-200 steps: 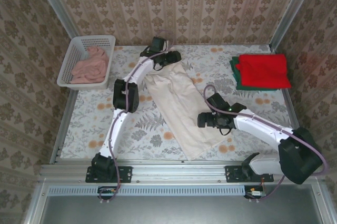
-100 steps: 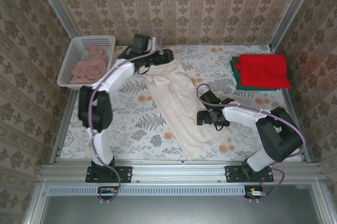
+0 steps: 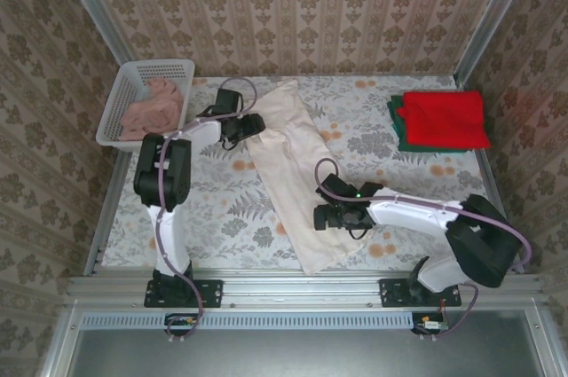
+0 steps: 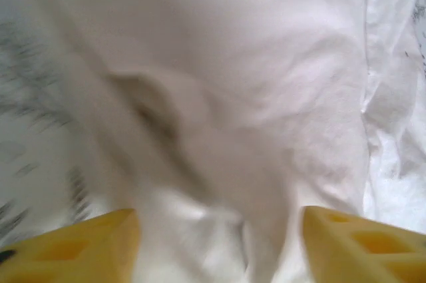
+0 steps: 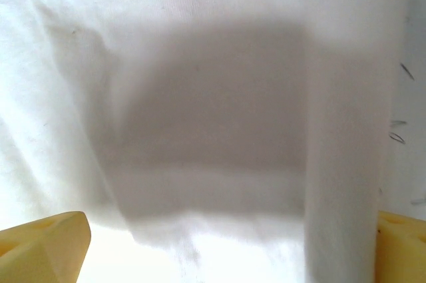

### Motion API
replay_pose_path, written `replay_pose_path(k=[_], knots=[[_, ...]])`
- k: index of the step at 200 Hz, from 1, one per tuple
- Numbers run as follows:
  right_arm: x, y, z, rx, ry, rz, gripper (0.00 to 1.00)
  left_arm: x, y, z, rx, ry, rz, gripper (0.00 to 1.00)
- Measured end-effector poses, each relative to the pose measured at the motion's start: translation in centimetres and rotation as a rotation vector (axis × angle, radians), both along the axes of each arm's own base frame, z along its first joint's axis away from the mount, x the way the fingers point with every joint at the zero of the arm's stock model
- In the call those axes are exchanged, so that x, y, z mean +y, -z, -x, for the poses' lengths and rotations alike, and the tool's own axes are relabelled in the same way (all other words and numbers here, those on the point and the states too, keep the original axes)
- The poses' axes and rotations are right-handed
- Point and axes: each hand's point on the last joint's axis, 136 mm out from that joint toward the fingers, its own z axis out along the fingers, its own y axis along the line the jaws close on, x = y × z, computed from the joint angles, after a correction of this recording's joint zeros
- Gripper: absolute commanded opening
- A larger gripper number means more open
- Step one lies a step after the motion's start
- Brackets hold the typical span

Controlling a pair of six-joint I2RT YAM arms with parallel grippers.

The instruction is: Fold and stack the t-shirts

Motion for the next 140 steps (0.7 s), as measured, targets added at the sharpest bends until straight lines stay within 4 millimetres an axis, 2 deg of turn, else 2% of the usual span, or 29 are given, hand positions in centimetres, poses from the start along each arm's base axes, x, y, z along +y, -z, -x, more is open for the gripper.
replay_pose_path(k=[13,33,52,73,103,117,140], knots=[[-0.9,-1.5,0.3,-0.033,0.016,-0.036,1.00,-1.0,1.7,-0.5,0.017,0.020,0.006,0.48],[-3.2,-3.9,0.2,-0.103,0.085,-0.097,1.00,-2.9,1.1,-2.2,-0.008,0.056,0.053,0.43],[-5.4,-4.5,0.2,-0.131,0.146,-0.115,1.00,-5.0,1.0,-4.2,-0.033,0.096,0.085,0.42],[-7.1,-3.4,1.1,-0.097,0.178,-0.079,1.00,-8.3,0.8,-6.5,-0.070,0.160,0.129,0.47],[-7.7,-0.7,2.6,-0.023,0.176,-0.047,1.00,-13.0,-0.3,-8.7,-0.123,0.266,0.192,0.62],[-7.5,0.6,3.2,0.018,0.172,-0.047,0.97,-14.3,-0.6,-8.4,-0.129,0.308,0.205,0.68],[-6.2,1.8,3.6,0.046,0.145,-0.065,0.88,-14.7,-0.9,-6.5,-0.113,0.349,0.202,0.81]])
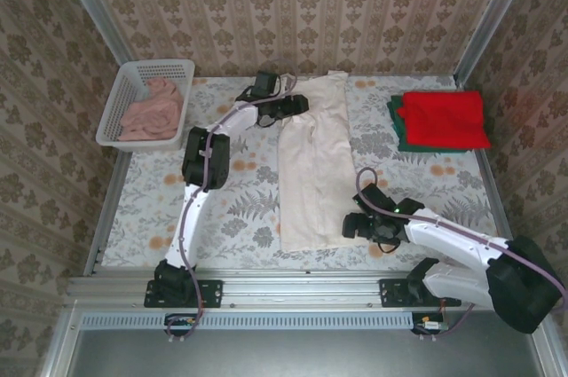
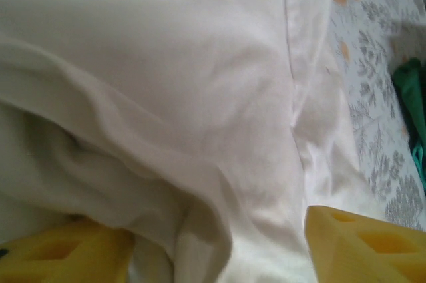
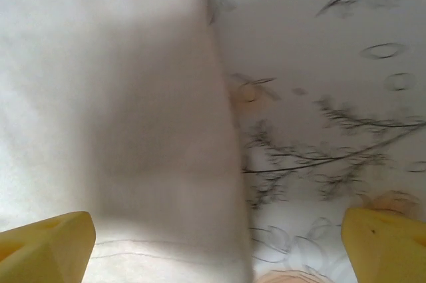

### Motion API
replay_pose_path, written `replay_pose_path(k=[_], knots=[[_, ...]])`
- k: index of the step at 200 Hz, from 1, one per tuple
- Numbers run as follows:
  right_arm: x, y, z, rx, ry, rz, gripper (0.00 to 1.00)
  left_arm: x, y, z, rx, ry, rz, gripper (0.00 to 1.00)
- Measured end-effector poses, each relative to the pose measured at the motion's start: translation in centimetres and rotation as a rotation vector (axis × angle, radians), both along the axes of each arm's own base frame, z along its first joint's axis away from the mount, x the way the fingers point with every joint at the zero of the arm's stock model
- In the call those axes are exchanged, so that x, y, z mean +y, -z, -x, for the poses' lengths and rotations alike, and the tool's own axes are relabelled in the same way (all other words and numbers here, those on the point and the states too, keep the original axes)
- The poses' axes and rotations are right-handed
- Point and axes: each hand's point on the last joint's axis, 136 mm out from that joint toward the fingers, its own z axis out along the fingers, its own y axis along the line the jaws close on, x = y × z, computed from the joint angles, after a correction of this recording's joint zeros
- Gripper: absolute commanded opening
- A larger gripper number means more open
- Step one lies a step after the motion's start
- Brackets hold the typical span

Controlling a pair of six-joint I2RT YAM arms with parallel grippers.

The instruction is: Fold and stack the t-shirts

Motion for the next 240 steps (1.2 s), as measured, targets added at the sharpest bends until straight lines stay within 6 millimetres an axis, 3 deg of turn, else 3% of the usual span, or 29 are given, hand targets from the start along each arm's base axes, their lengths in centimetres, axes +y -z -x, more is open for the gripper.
replay_pose_path(k=[15,47,79,97,111,132,150,169,202,240], knots=[[0.1,0.3,0.2,-0.008,-0.017,0.041,0.74,1.0,-0.4,2.3,0.032,0.004,-0.021,0.87],[0.5,0.6,0.5,-0.039,-0.041,0.102,0.64,5.8,-2.7,7.1,0.064,-0.040,-0.035,1.00],[3.1,0.1,1.1,-0.043,-0.078,0.025,0.62,12.1,-6.1,10.9,0.005,-0.151,-0.052,0.99],[4.2,-1.1,1.3,-0.065,-0.093,-0.044,0.61,13.8,-6.6,14.6,-0.018,-0.179,-0.064,0.94],[4.6,-2.5,1.0,-0.107,-0.080,-0.095,0.62,13.8,-5.6,18.2,-0.007,-0.165,-0.088,0.89],[4.4,-3.5,0.7,-0.139,-0.062,-0.130,0.62,12.2,-3.0,24.9,0.036,-0.093,-0.163,0.80],[3.2,-2.8,0.7,-0.122,-0.027,-0.101,0.62,10.8,-1.2,30.4,0.072,-0.013,-0.207,0.77],[1.7,-1.5,1.0,-0.088,0.003,-0.049,0.62,10.7,0.2,34.6,0.086,0.025,-0.260,0.78],[0.4,0.1,1.5,-0.039,0.023,0.005,0.61,10.0,0.9,39.9,0.064,0.086,-0.306,0.80],[0.1,0.6,1.5,-0.028,0.022,0.032,0.53,8.6,1.6,42.2,0.046,0.123,-0.334,0.78]])
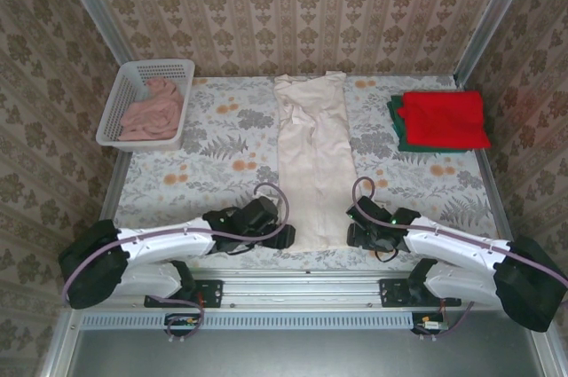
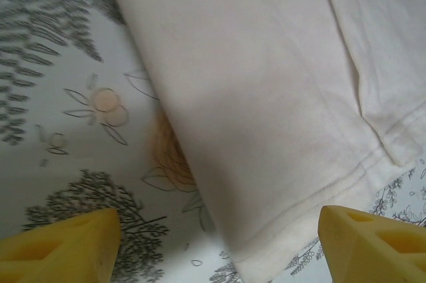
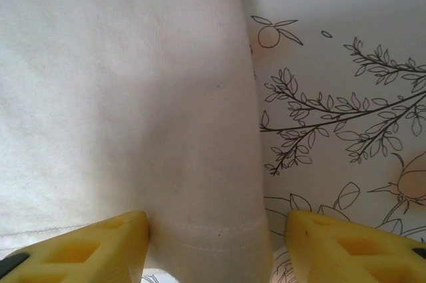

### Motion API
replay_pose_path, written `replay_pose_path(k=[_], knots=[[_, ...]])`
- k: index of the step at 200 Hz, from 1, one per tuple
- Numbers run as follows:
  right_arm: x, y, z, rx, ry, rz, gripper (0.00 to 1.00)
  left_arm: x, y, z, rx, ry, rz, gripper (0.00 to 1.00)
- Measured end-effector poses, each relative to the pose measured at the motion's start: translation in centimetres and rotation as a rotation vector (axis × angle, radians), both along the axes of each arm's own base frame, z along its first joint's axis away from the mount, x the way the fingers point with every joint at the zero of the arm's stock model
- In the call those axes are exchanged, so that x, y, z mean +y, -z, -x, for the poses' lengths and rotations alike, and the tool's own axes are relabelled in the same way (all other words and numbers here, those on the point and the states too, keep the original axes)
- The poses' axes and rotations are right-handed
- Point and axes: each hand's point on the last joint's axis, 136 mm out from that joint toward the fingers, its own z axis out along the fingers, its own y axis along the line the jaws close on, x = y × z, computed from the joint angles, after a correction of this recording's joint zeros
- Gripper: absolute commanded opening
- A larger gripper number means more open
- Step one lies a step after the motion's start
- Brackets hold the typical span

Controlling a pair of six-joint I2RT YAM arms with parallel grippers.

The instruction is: Fold and stack the t-shirts

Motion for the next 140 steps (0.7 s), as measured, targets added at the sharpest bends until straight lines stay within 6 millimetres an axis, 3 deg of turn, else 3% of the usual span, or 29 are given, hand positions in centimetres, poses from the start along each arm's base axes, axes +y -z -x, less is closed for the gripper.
replay_pose_path(k=[25,60,112,140], knots=[[-0.3,0.1,-0.1,0.001,0.001,0.010,0.48,-0.3,1.9,0.3,0.020,-0.009,-0.043,0.71],[-0.6,0.0,-0.1,0.002,0.003,0.016,0.38,-0.2,2.3,-0.1,0.002,-0.035,-0.078,0.61],[-0.5,-0.1,-0.1,-0.001,-0.020,0.012,0.35,-1.3,2.1,0.1,-0.038,-0.030,-0.083,0.66],[0.4,-0.3,-0.7,-0.027,-0.029,-0.027,0.32,-1.8,2.4,-0.1,-0.056,-0.036,-0.100,0.63]])
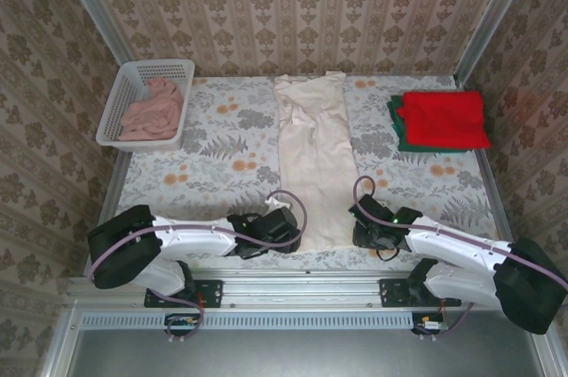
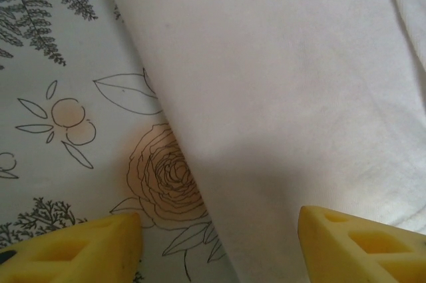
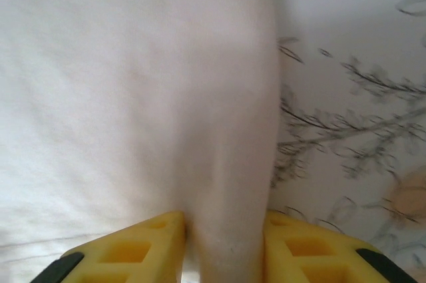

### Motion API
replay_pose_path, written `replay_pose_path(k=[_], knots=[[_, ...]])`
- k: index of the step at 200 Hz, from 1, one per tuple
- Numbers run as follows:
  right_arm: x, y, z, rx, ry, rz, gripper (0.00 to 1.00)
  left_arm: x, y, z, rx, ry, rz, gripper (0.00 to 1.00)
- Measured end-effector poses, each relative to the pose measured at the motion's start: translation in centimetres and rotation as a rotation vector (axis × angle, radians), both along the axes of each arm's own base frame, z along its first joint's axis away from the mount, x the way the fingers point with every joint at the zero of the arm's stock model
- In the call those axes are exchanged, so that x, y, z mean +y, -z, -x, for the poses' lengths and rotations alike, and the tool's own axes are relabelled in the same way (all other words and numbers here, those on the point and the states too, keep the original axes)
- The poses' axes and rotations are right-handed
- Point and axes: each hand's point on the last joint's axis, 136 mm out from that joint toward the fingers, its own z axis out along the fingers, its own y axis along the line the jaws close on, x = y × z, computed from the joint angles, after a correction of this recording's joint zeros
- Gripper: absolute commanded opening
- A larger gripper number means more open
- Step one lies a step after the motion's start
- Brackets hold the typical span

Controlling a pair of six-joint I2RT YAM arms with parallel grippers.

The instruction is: Fold and stack the t-shirts

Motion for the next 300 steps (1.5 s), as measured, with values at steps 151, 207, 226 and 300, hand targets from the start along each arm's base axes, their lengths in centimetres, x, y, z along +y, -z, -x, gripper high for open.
replay_pose_path(k=[151,207,226,300], knots=[[1.2,-1.4,-1.2,-0.072,-0.018,-0.074,0.23,-3.8,-1.2,3.4,0.100,0.058,0.228,0.63],[1.0,-1.1,-1.2,-0.068,-0.019,-0.066,0.22,-3.4,-0.5,3.4,0.112,0.033,0.231,0.04],[1.0,-1.3,-1.1,-0.073,-0.027,-0.066,0.19,-3.1,-0.9,3.4,0.102,0.041,0.227,0.00],[1.5,-7.5,-6.4,-0.194,0.030,-0.113,0.14,-1.7,-8.7,-4.0,-0.070,-0.061,0.315,0.00]])
